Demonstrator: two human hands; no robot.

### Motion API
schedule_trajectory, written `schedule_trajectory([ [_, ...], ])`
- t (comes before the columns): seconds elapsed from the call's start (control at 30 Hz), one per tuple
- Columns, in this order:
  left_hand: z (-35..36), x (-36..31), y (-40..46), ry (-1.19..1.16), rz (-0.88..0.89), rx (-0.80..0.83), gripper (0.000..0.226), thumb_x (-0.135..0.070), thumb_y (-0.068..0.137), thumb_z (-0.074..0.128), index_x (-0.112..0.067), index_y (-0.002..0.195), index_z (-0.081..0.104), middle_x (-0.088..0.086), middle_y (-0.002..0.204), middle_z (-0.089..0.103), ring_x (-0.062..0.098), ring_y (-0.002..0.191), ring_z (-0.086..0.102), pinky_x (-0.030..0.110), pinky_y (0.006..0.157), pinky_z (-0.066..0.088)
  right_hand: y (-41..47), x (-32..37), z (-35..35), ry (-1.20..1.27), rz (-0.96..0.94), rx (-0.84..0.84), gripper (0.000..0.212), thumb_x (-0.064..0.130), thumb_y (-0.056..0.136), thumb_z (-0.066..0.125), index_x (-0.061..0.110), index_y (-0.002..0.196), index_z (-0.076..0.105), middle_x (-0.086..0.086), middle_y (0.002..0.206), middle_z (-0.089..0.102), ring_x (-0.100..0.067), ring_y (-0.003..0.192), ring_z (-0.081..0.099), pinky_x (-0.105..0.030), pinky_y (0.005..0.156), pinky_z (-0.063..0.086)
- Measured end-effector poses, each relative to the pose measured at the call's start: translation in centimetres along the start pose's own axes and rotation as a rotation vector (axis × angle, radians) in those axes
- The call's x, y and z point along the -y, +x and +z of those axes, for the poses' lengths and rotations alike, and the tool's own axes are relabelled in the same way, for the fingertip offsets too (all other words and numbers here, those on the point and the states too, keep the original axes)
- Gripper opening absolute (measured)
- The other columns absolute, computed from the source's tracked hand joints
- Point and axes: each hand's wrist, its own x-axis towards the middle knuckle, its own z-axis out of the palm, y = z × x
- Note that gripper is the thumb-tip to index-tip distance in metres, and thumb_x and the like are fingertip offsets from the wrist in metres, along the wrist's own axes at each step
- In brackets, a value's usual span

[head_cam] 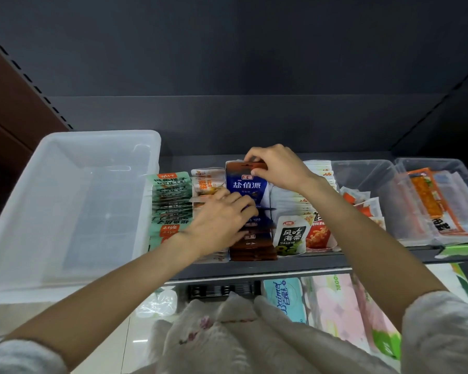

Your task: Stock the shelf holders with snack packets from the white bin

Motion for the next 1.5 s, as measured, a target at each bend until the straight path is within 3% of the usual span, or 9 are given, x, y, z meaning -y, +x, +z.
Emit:
schedule_trajectory([
  [0.17, -0.1, 1.8, 1.2, -0.207, -0.063, -0.072, 0.022, -0.012, 0.075, 0.075, -0.014, 0.096, 0.069, 0.002, 0.092, 0.069, 0.022, 0.076, 0.067, 0.034, 0.060, 0.056, -0.1, -0.3, -0.1, 0.024, -0.006, 0.005, 0.024, 0.016, 0.089, 0.063, 0.021, 0.112, 0.065, -0.001, 0.106, 0.070, -0.017, 0.097, 0.063, -0.037, 0.083, 0.053],
  [0.37, -0.5, 4.0, 3.8, -0.188, -0.332, -0.185, 0.039, -0.026, 0.085, 0.065, -0.023, 0.110, 0.035, 0.003, 0.085, 0.070, 0.026, 0.065, 0.064, 0.034, 0.063, 0.049, 0.3, -0.2, -0.6, 0.082, 0.007, -0.006, 0.021, 0.013, 0.093, 0.055, 0.020, 0.109, 0.068, -0.002, 0.106, 0.070, -0.017, 0.098, 0.064, -0.038, 0.085, 0.052],
  [0.53, 0.5, 3.8, 4.2, -0.061, -0.353, -0.245, 0.033, -0.017, 0.071, 0.075, -0.014, 0.097, 0.056, 0.003, 0.078, 0.068, 0.025, 0.073, 0.063, 0.034, 0.073, 0.041, -0.7, -0.2, -2.1, 0.240, 0.016, 0.255, 0.035, 0.019, 0.096, 0.051, 0.022, 0.131, 0.050, 0.002, 0.115, 0.062, -0.012, 0.100, 0.060, -0.028, 0.080, 0.053],
  [0.67, -1.0, 2.9, 3.8, -0.066, -0.261, -0.325, 0.028, -0.024, 0.074, 0.072, -0.015, 0.095, 0.058, 0.003, 0.095, 0.062, 0.024, 0.090, 0.053, 0.031, 0.075, 0.034, -1.2, -0.1, -0.4, -0.055, -0.115, 0.080, 0.038, 0.012, 0.086, 0.064, 0.017, 0.121, 0.053, -0.003, 0.112, 0.065, -0.022, 0.100, 0.061, -0.037, 0.078, 0.050],
  [0.8, -2.6, 0.9, 1.2, -0.289, -0.031, 0.008, 0.041, -0.051, 0.073, 0.071, -0.021, 0.098, 0.057, -0.004, 0.097, 0.060, 0.017, 0.092, 0.052, 0.032, 0.079, 0.042, -1.1, -0.1, 0.3, -0.071, -0.082, -0.024, 0.038, 0.013, 0.087, 0.063, 0.019, 0.123, 0.053, -0.004, 0.115, 0.065, -0.023, 0.100, 0.062, -0.039, 0.080, 0.051],
  [0.9, -1.9, 0.4, 0.4, -0.190, 0.002, 0.283, 0.053, -0.061, 0.077, 0.060, -0.025, 0.115, 0.051, -0.007, 0.114, 0.056, 0.014, 0.105, 0.046, 0.029, 0.089, 0.034, -1.1, -0.2, 0.4, -0.056, -0.064, -0.024, 0.039, 0.015, 0.089, 0.062, 0.020, 0.126, 0.052, -0.005, 0.119, 0.064, -0.021, 0.100, 0.061, -0.036, 0.080, 0.053],
  [1.1, -0.9, -1.4, 1.0, -0.029, 0.000, 0.242, 0.037, -0.033, 0.084, 0.052, -0.018, 0.118, 0.052, 0.001, 0.112, 0.061, 0.021, 0.104, 0.053, 0.034, 0.091, 0.034, -1.4, 0.0, 0.4, -0.056, -0.076, -0.035, 0.038, 0.015, 0.090, 0.060, 0.018, 0.127, 0.052, -0.005, 0.121, 0.063, -0.020, 0.104, 0.061, -0.030, 0.081, 0.049],
  [1.27, -0.5, -2.1, 1.1, 0.032, -0.057, 0.313, 0.035, -0.037, 0.091, 0.053, -0.018, 0.120, 0.051, 0.002, 0.111, 0.063, 0.022, 0.103, 0.058, 0.034, 0.092, 0.035, -1.5, 0.1, 0.7, -0.076, -0.064, -0.030, 0.040, 0.014, 0.091, 0.059, 0.018, 0.130, 0.050, -0.005, 0.126, 0.060, -0.020, 0.108, 0.060, -0.030, 0.082, 0.049],
  [1.5, -1.8, 2.1, 3.1, 0.082, -0.218, -0.084, 0.019, -0.027, 0.078, 0.071, -0.020, 0.096, 0.067, -0.002, 0.081, 0.069, 0.021, 0.079, 0.064, 0.032, 0.075, 0.043, -1.2, -0.3, 0.3, 0.088, -0.046, 0.003, 0.028, 0.016, 0.096, 0.050, 0.016, 0.124, 0.057, -0.004, 0.119, 0.064, -0.019, 0.106, 0.060, -0.036, 0.088, 0.050],
])
